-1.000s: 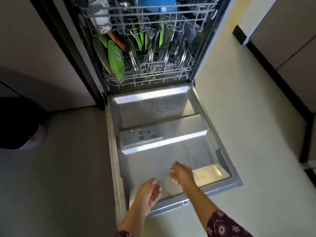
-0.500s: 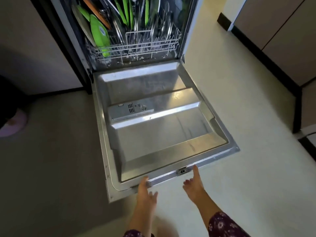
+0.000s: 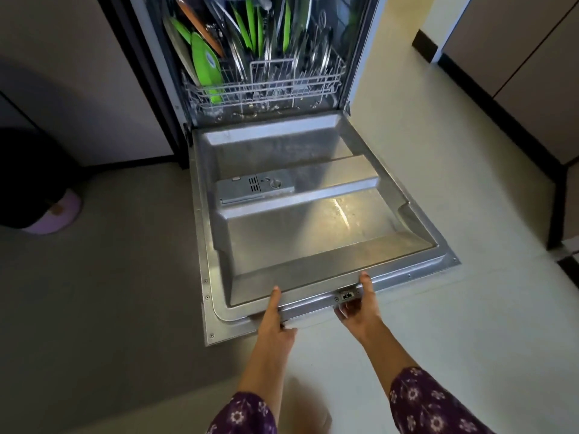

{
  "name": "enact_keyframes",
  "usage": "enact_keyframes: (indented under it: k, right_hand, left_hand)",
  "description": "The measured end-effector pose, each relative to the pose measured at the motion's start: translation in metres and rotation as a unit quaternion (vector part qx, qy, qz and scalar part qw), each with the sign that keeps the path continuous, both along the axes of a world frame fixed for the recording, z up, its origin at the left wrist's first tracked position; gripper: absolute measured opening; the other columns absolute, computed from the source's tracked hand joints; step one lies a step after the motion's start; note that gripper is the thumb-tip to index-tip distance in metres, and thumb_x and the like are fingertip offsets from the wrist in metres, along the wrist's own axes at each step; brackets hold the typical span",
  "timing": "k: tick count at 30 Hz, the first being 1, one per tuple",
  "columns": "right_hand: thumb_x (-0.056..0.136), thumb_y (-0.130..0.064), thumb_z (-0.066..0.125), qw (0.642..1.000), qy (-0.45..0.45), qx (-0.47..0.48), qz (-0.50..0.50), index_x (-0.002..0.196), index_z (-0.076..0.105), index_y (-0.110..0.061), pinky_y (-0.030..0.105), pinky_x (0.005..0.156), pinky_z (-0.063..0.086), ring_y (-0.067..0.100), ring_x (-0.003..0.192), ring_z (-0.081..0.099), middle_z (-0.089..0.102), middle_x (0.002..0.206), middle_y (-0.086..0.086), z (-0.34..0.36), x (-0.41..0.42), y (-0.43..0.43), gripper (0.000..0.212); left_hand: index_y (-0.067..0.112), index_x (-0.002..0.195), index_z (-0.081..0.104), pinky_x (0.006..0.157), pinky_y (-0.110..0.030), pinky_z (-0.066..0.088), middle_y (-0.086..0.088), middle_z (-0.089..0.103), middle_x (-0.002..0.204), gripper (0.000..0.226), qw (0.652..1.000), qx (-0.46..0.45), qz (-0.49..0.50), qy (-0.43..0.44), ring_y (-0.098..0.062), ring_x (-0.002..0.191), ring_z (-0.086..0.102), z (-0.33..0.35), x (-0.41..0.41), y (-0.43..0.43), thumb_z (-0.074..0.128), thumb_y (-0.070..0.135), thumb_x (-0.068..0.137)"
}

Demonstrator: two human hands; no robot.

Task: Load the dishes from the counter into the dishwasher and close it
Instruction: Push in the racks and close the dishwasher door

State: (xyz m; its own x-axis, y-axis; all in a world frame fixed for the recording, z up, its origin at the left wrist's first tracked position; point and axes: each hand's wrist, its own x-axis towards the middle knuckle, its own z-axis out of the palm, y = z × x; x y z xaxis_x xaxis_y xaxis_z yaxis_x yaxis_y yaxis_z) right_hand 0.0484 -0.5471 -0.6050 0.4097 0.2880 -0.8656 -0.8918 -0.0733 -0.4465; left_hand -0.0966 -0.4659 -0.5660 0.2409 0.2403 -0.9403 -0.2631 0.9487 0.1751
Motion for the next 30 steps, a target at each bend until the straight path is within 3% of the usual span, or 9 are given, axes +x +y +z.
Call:
enact_keyframes:
  k: [2,5,10,14,19,24,26,28,30]
  right_hand:
    - [0.074,-0.058,0.068,0.999,-0.022,-0.027,0.009,0.118,0.059,-0.008,0.035,0.075,0.053,0.026,0.091,0.061,0.065,0.113,0.016,0.03,0.0,0.006,0.067]
    - [0.069,-0.065,0.068,0.997,-0.045,-0.058,0.021,0.109,0.061,-0.008,0.035,0.075,0.054,0.025,0.088,0.062,0.066,0.102,0.014,0.082,0.002,0.019,0.07]
    - [0.07,-0.068,0.064,0.993,-0.061,-0.086,0.06,0.105,0.059,-0.007,0.034,0.077,0.049,0.025,0.081,0.055,0.062,0.091,0.012,0.184,0.016,0.054,0.07]
    - [0.071,-0.061,0.07,0.992,-0.047,-0.067,0.101,0.112,0.053,-0.007,0.04,0.082,0.053,0.031,0.098,0.058,0.06,0.109,0.015,0.264,0.035,0.081,0.069]
    - [0.077,-0.041,0.074,0.987,-0.058,-0.027,0.145,0.116,0.05,-0.006,0.04,0.065,0.052,0.032,0.088,0.058,0.06,0.101,0.016,0.342,0.058,0.123,0.059]
    - [0.079,-0.038,0.072,0.971,-0.133,-0.052,0.193,0.117,0.052,-0.009,0.043,0.08,0.052,0.031,0.103,0.053,0.056,0.115,0.014,0.392,0.077,0.181,0.051]
    - [0.078,-0.04,0.073,0.959,-0.188,-0.085,0.194,0.114,0.052,-0.009,0.041,0.077,0.055,0.029,0.105,0.053,0.053,0.12,0.012,0.409,0.083,0.207,0.052]
    - [0.075,-0.045,0.074,0.94,-0.243,-0.132,0.202,0.121,0.052,-0.006,0.037,0.07,0.058,0.028,0.1,0.055,0.051,0.118,0.011,0.427,0.088,0.236,0.064]
    - [0.071,-0.048,0.076,0.931,-0.271,-0.146,0.198,0.129,0.045,-0.001,0.035,0.065,0.059,0.025,0.091,0.057,0.049,0.117,0.012,0.445,0.096,0.271,0.08]
  left_hand:
    - [0.014,0.122,0.057,0.097,-0.034,0.041,-0.008,0.062,0.11,0.046,1.0,0.007,0.021,0.002,-0.025,0.103,0.061,0.037,0.0,0.006,0.069,0.036,0.083]
    - [0.016,0.091,0.059,0.083,-0.025,0.049,-0.003,0.062,0.078,0.027,0.997,0.004,0.083,-0.005,-0.015,0.061,0.06,0.082,0.004,0.021,0.076,0.031,0.076]
    - [0.011,0.107,0.064,0.098,-0.036,0.049,-0.006,0.069,0.109,0.044,0.997,0.037,0.069,-0.005,-0.023,0.102,0.066,0.175,0.013,0.051,0.08,0.033,0.073]
    - [0.003,0.096,0.059,0.097,-0.044,0.048,-0.017,0.067,0.1,0.046,0.997,0.025,0.062,-0.031,-0.032,0.098,0.064,0.258,0.018,0.079,0.074,0.041,0.077]
    - [-0.001,0.097,0.05,0.079,-0.048,0.047,-0.022,0.061,0.094,0.042,0.999,0.022,0.037,-0.03,-0.038,0.08,0.057,0.351,0.034,0.122,0.067,0.036,0.085]
    - [-0.003,0.134,0.04,0.1,-0.04,0.037,-0.016,0.048,0.132,0.064,0.998,0.057,-0.01,0.016,-0.036,0.125,0.04,0.412,0.053,0.179,0.062,0.037,0.089]
    - [-0.007,0.13,0.046,0.084,-0.039,0.05,-0.018,0.049,0.117,0.062,0.996,0.081,-0.032,0.033,-0.036,0.103,0.05,0.421,0.06,0.207,0.063,0.035,0.088]
    - [-0.009,0.128,0.046,0.051,-0.035,0.054,-0.021,0.05,0.122,0.057,0.992,0.105,-0.043,0.047,-0.031,0.071,0.048,0.43,0.067,0.233,0.062,0.031,0.09]
    - [-0.012,0.132,0.039,0.064,-0.04,0.055,-0.025,0.045,0.135,0.056,0.984,0.153,-0.071,0.057,-0.035,0.08,0.057,0.443,0.076,0.263,0.053,0.028,0.096]
